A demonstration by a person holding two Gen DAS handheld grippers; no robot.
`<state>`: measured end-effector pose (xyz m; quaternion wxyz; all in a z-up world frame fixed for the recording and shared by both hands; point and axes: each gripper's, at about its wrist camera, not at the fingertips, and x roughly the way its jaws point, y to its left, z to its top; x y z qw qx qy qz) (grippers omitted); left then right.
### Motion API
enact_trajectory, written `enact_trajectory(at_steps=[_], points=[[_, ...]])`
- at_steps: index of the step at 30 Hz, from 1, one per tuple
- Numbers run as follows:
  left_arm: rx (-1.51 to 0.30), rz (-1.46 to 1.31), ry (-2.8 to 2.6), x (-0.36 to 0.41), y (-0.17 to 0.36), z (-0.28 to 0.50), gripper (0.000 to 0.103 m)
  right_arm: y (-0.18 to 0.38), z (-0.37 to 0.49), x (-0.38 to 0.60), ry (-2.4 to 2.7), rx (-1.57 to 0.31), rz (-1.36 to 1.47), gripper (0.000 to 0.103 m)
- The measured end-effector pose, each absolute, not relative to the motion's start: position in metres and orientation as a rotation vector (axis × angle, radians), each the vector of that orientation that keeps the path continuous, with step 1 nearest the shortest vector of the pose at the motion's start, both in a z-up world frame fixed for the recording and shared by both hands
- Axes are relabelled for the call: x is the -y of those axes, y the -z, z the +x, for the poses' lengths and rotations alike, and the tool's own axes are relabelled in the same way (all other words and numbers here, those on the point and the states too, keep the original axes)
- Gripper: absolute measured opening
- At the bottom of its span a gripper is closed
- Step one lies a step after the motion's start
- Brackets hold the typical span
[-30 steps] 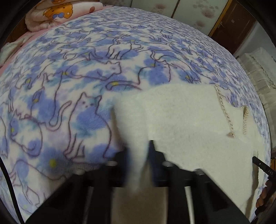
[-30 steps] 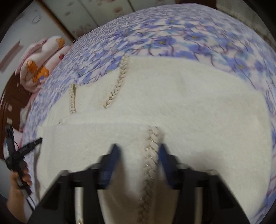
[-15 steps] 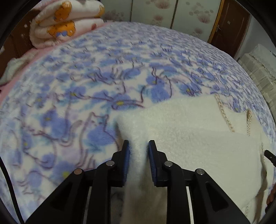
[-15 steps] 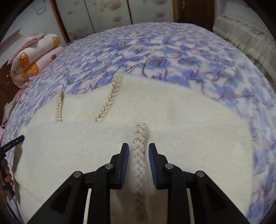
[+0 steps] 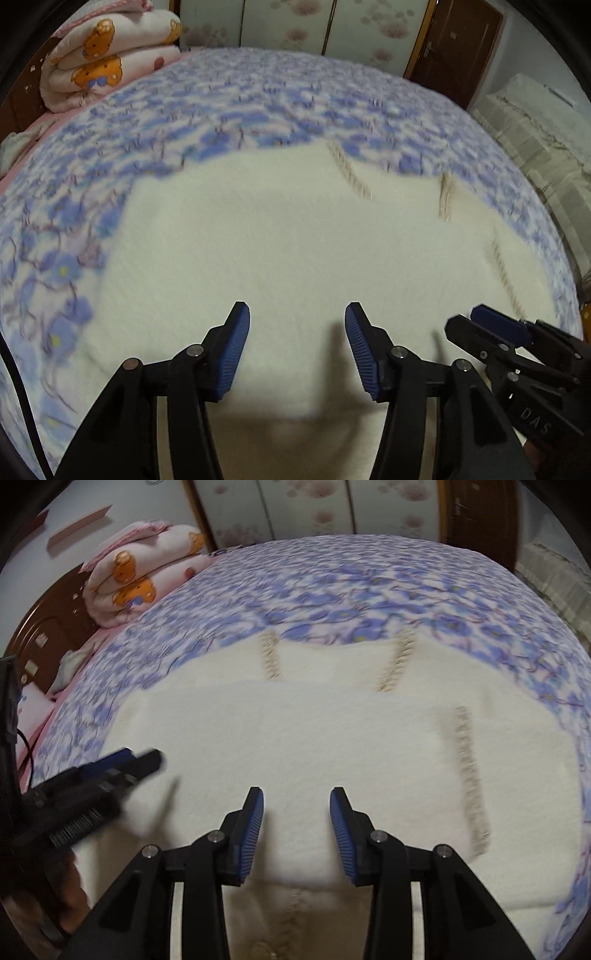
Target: Fold large clothes
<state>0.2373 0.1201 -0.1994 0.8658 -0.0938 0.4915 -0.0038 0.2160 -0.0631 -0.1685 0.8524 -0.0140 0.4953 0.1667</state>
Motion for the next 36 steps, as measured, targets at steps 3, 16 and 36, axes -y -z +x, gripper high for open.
enact_trajectory(at_steps=[3,16,36], points=[[-1.010,-0.166,-0.006,-0.126,0.217,0.229,0.053,0.183,0.211,0.063,-0.348,-1.031,-0.097,0.038],[-1.027,-0.163,-0.169,-0.188,0.215,0.221,0.058,0.181,0.214,0.180,0.039,-0.999,-0.092,0.060],[-1.052,-0.213,-0.176,-0.186,0.171,0.187,0.078,0.148,0.175,0.165,-0.020,-1.016,-0.021,0.060]])
